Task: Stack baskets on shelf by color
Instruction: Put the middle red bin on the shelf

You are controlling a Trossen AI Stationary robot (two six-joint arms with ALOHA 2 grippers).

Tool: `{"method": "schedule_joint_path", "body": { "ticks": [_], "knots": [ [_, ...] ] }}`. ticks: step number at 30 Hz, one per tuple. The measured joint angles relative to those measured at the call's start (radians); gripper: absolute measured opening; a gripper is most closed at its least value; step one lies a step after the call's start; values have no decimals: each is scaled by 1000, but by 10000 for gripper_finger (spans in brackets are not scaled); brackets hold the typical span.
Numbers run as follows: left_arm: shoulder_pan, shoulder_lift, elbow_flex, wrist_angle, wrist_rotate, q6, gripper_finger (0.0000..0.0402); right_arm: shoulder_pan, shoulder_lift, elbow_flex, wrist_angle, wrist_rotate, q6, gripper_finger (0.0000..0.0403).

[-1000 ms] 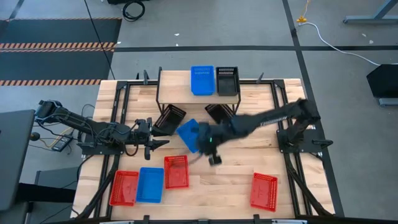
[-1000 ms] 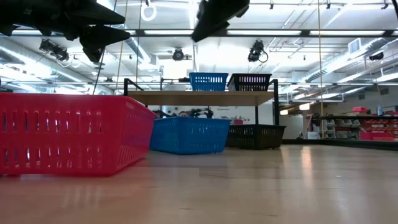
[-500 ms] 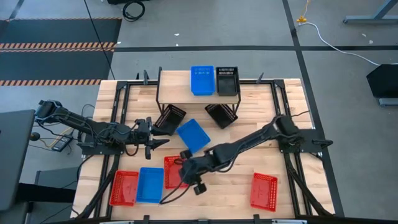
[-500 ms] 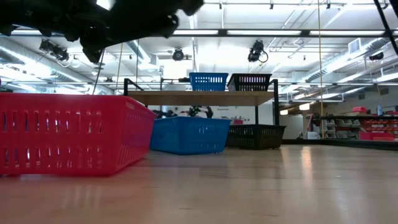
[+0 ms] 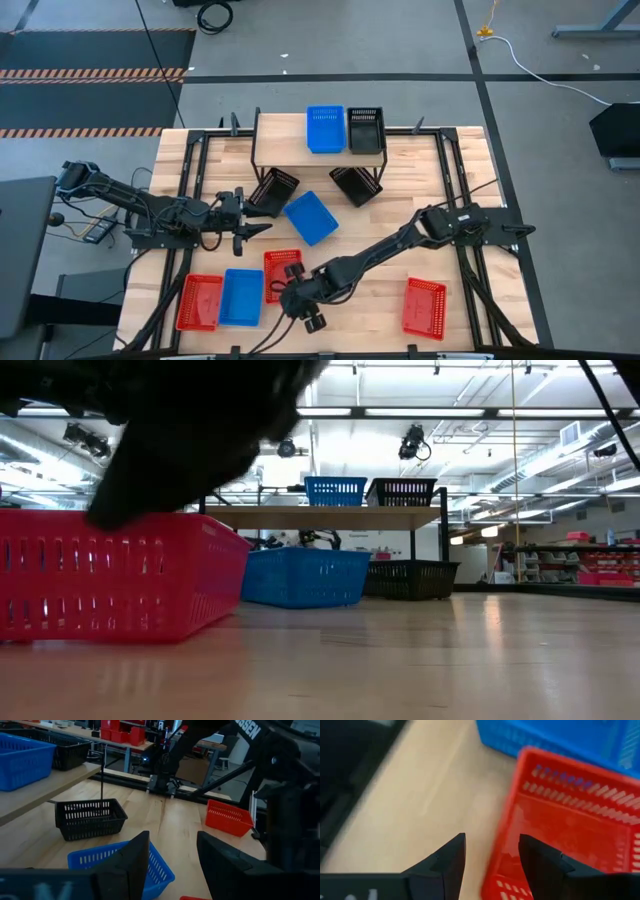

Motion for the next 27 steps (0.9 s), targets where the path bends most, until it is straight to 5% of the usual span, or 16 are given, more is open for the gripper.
{"method": "schedule_joint_path", "body": {
  "ticks": [9, 19, 27],
  "knots": [
    [-4, -17, 0, 42, 4, 31, 172, -17, 0, 1, -27, 15, 23, 168],
    [-132, -76, 1, 170, 17, 228, 172, -15, -1, -20, -101, 12, 17, 15],
    [-199, -83, 1, 174, -60, 243, 172, -16, -15, 43, -177, -21, -33, 9]
  ]
}}
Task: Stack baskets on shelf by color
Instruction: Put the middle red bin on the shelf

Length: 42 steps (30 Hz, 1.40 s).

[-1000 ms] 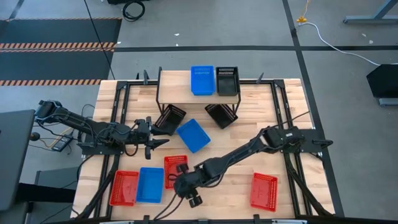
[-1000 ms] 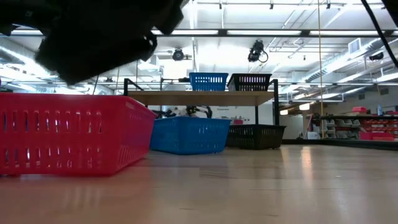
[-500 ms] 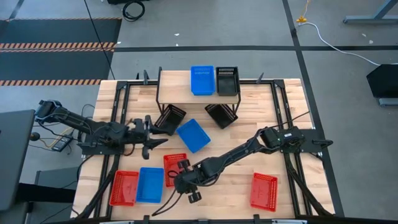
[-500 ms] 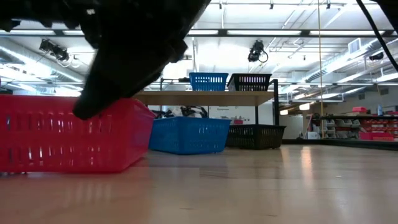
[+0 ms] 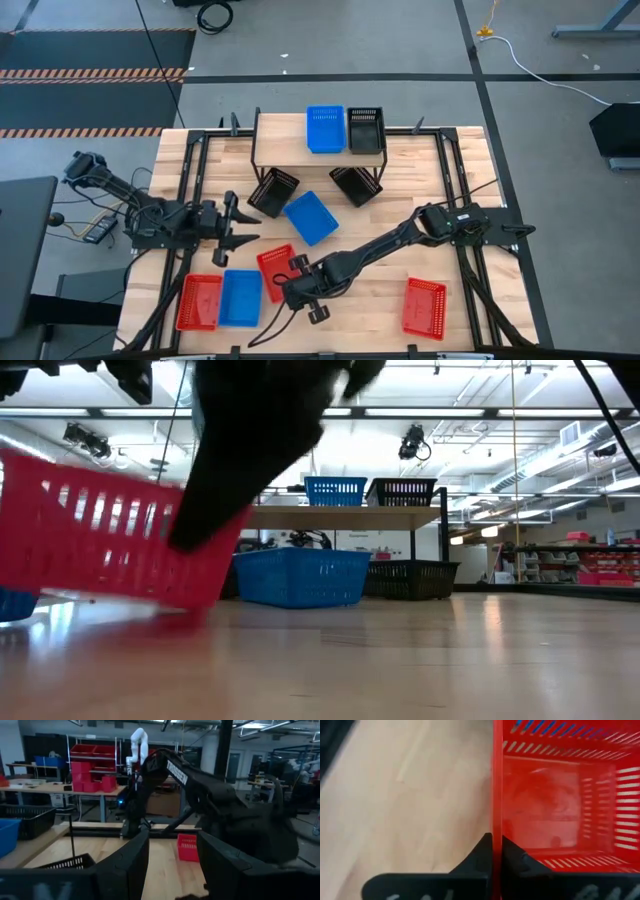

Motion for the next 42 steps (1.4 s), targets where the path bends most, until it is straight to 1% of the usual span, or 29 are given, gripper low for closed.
{"method": "schedule_joint_path", "body": {
  "ticks": [4, 9, 15, 21, 27, 42],
  "knots": [
    [-24, 0, 0, 8, 0, 28, 172, -1, -16, 89, -102, 1, -33, 9],
    [-53, -1, 0, 28, -1, 47, 172, -25, -52, 204, -221, 47, -68, 7],
    [-101, -1, -1, 45, -1, 81, 172, -79, -92, 300, -300, 58, -105, 8],
    [-120, -1, -1, 45, -1, 99, 172, -157, -150, 305, -325, 85, -181, 7],
    [-121, 0, -1, 41, 0, 107, 172, -253, -170, 304, -323, 87, -294, 7],
    [-148, 0, -1, 40, 0, 133, 172, -556, -170, 304, -320, 73, -376, 7]
  ]
}}
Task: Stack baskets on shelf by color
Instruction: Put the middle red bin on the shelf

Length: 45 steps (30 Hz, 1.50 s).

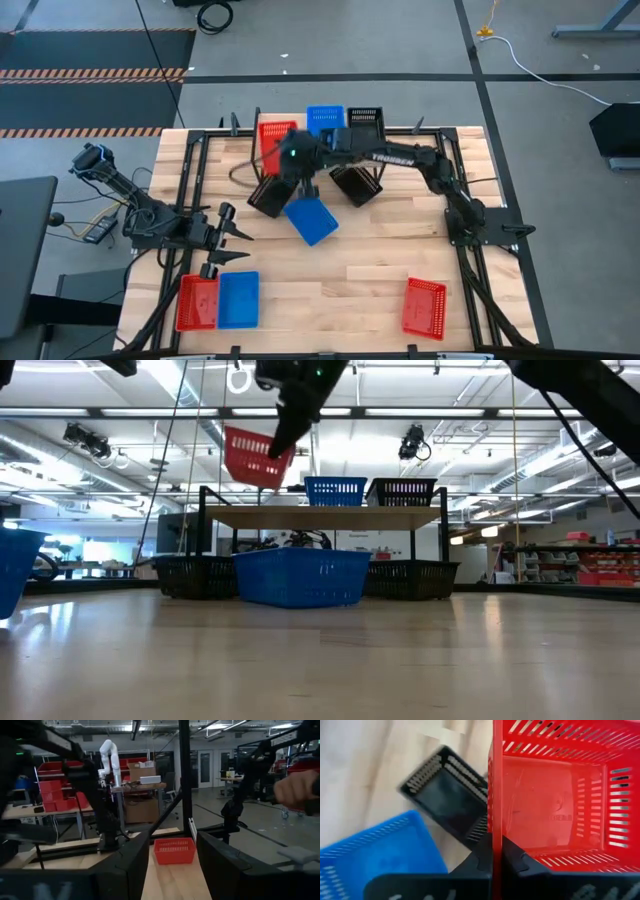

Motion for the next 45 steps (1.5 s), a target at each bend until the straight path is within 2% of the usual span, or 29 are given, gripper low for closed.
{"method": "schedule_joint_path", "body": {
  "ticks": [7, 10, 14, 27, 40, 45],
  "knots": [
    [12, 0, 0, 9, -4, 38, 172, -91, 2, 0, 50, -95, -19, 7],
    [24, 0, 0, 21, -37, 44, 172, -112, 2, 0, 54, -131, -18, 7],
    [50, 0, 0, 52, -104, 44, 172, -125, 2, -3, 63, -137, -18, 14],
    [103, 1, 0, 120, -109, 70, 172, -136, 4, -97, 185, -131, -19, 29],
    [103, 1, 0, 134, -109, 97, 172, -134, 4, -103, 202, -139, 12, 120],
    [103, 1, 0, 133, -109, 98, 172, -113, 4, -93, 196, -146, 12, 138]
  ]
}}
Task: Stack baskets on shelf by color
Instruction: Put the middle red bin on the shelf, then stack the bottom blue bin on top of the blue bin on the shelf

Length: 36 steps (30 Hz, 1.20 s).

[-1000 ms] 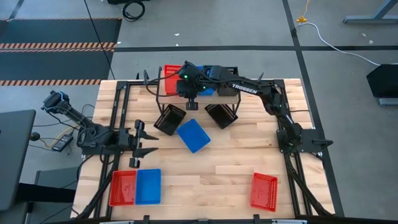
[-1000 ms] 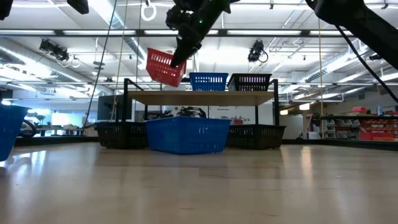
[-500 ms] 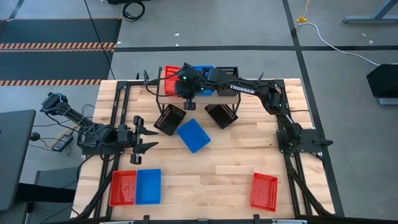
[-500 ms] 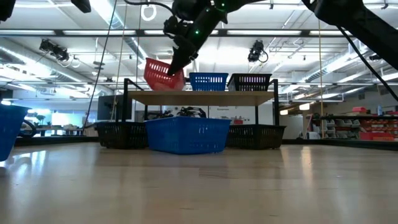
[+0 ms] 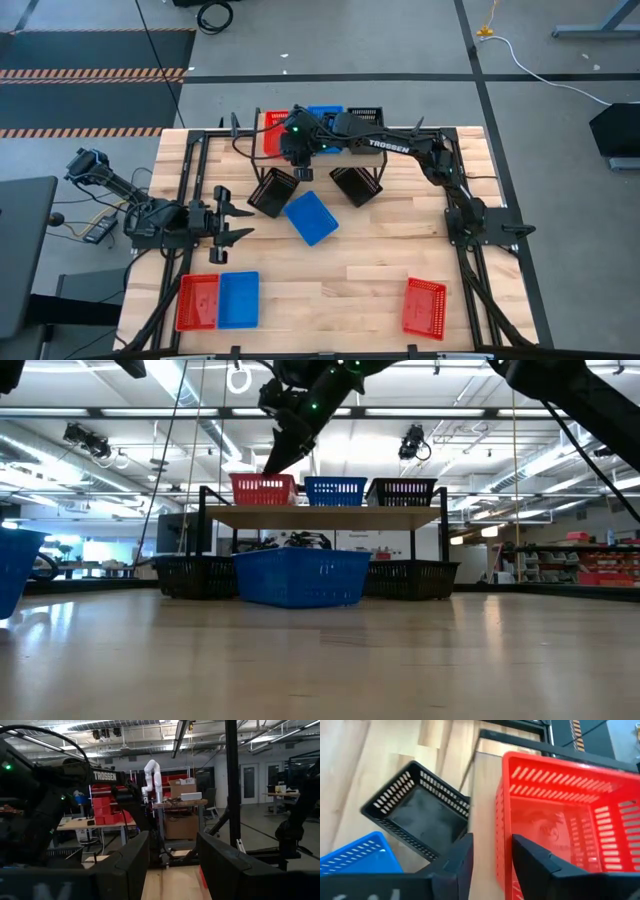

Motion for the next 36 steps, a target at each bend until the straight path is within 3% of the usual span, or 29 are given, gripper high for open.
{"method": "schedule_joint_path", "body": {
  "ticks": [5, 14, 23, 36],
  "knots": [
    [0, 0, 0, 0, 0, 1, 172, 26, 0, 32, -21, -11, -16, 140],
    [-3, 0, 0, -2, 0, 0, 172, 58, -35, 80, -213, 100, 12, 141],
    [-3, 0, 0, -10, 0, -2, 172, 129, -68, 73, -586, 8, 176, 140],
    [-79, 0, 0, -36, -2, -55, 172, 286, -66, -152, -433, -35, 194, 140]
  ]
}}
